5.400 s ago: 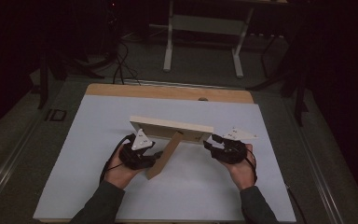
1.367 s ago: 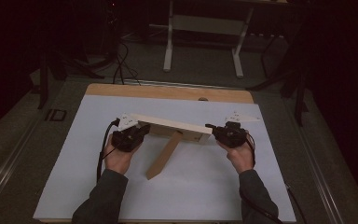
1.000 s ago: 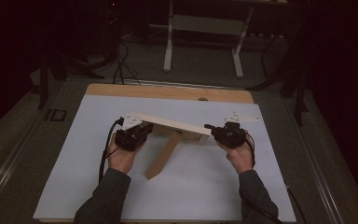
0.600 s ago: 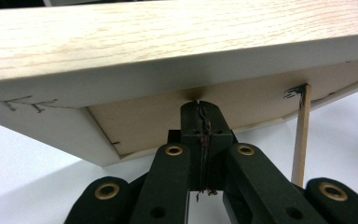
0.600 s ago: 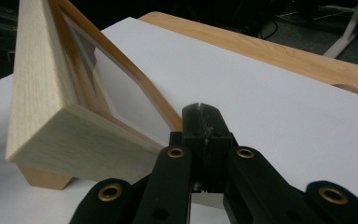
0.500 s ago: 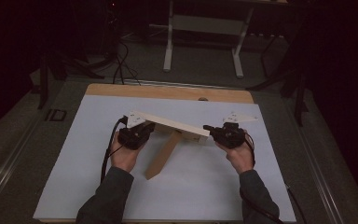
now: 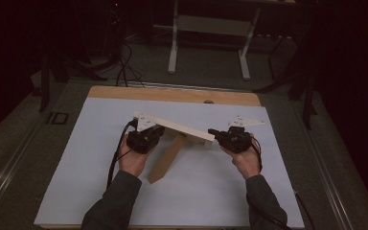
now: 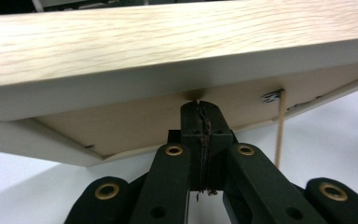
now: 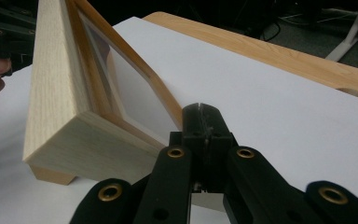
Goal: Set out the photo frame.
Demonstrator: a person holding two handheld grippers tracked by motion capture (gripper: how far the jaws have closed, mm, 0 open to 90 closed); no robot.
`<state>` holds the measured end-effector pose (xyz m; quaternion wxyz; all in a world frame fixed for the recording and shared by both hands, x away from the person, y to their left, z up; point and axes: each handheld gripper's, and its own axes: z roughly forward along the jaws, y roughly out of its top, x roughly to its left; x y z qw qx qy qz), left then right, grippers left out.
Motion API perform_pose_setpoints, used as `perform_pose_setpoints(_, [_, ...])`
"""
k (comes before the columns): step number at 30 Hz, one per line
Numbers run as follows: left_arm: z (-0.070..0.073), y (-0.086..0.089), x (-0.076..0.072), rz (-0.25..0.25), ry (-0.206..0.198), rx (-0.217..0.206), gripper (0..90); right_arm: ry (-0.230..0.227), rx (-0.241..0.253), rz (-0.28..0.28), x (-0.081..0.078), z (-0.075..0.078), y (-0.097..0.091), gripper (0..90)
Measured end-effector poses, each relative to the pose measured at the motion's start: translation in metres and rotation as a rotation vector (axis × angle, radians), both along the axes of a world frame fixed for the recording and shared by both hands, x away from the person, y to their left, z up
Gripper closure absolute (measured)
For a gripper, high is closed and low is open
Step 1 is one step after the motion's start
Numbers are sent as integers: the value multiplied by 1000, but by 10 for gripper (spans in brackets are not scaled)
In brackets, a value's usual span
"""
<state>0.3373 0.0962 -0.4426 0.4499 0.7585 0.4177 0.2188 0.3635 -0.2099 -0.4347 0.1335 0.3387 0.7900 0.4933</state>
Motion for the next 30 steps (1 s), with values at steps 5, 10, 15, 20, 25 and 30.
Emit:
perform_pose_setpoints(5, [1,-6,1,-9,-1,7,900,-3,2,-1,-1,0,1,900])
perform_pose_setpoints(10, [2,-9,1,-14,-3,9,900,-5,0,3,-2,0,1,900])
perform_pose_setpoints(15, [5,-13,2,-26,-6,26,900,-3,-1,5,-2,1,2,900])
perform_pose_setpoints(20, [7,-17,2,-36,-10,32,900,-5,-1,10,-2,2,3,900])
perform_pose_setpoints(25, [9,-20,1,-43,-12,35,900,-7,1,15,-3,3,5,900])
perform_pose_setpoints(30, [10,-24,1,-55,-14,43,900,-11,2,21,-3,3,6,900])
